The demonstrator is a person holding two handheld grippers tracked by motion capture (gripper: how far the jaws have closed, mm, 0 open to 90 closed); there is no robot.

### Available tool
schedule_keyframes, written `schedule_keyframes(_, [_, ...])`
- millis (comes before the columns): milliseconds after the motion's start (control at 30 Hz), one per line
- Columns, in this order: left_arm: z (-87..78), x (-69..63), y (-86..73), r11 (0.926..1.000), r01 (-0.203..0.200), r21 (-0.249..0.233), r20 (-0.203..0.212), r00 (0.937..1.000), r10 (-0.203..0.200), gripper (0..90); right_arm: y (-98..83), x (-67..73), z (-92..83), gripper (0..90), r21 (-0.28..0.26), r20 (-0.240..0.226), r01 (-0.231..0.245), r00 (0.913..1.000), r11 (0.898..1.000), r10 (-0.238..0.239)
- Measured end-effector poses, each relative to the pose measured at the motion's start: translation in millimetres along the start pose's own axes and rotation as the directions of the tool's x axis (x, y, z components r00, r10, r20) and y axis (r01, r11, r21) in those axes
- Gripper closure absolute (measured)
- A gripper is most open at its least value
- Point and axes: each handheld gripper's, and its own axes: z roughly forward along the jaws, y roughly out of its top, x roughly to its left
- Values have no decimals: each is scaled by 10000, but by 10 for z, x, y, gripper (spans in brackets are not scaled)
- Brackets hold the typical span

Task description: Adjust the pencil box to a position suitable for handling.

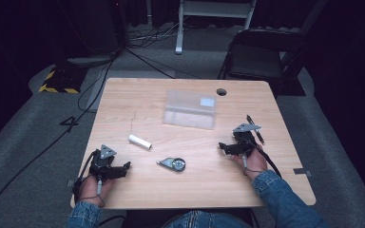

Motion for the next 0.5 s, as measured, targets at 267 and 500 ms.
schedule_keyframes(267, [5,2,6,10000,-67,60,48,10000,66,154,-1,3,-3,167,-35,-17,0,10000,10000,0])
schedule_keyframes(500, [6,2,7,10000,-73,59,51,10000,73,150,-4,1,-10,181,-50,-61,24,10000,10000,-24])
